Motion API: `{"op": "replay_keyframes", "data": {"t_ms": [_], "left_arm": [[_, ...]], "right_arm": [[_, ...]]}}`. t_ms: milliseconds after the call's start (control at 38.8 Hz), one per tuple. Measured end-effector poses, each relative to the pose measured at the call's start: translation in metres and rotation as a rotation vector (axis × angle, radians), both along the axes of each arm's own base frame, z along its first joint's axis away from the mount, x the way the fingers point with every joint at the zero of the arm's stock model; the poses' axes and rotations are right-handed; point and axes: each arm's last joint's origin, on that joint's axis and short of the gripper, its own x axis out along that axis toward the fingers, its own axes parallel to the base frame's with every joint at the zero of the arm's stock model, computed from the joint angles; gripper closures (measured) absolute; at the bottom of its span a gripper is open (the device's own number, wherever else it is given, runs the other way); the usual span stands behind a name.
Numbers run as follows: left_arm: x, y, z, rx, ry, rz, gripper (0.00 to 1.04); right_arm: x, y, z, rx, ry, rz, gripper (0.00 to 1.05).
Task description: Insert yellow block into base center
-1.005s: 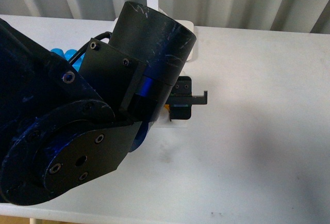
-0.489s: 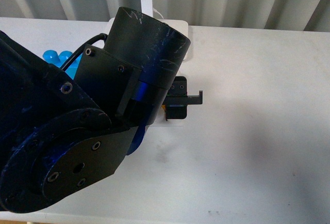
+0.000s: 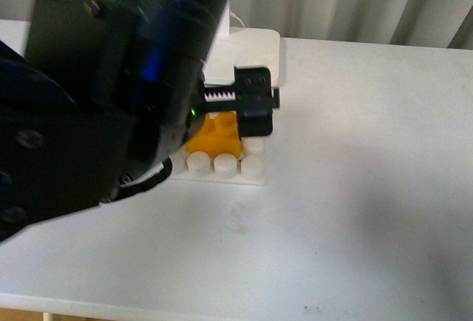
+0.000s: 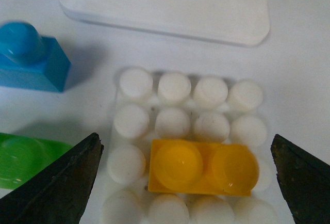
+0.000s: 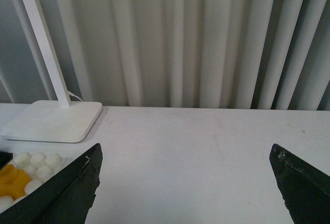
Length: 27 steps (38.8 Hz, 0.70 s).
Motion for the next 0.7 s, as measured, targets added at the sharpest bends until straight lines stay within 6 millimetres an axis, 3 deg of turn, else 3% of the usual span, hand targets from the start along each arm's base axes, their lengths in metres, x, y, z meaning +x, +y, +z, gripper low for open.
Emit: {"op": "replay_keyframes", "data": {"t_ms": [180,309,438,567,695], "left_arm": [[-0.012,0.021,0.032,-0.036,-0.064,0.037,0.06],[-0.036,0.058,0.053,-0.055,-0.099,0.069,0.06],[-0.073,0.116,0.084,-0.074,-0.181,0.148,0.07],[-0.1,0.145,0.098,-0.017,-0.524,0.118,0.3],[-0.114,0.155,0.093,0.055,-0.562,0.078,0.53]], "right_arm": [[0.0,0.0,0.0,0.0,0.0,0.0,0.09],[0.0,0.0,0.0,0.0,0.0,0.0,0.09],[0.0,0.0,0.0,0.0,0.0,0.0,0.09],[0.0,0.0,0.0,0.0,0.0,0.0,0.09],[0.0,0.0,0.0,0.0,0.0,0.0,0.09]]}}
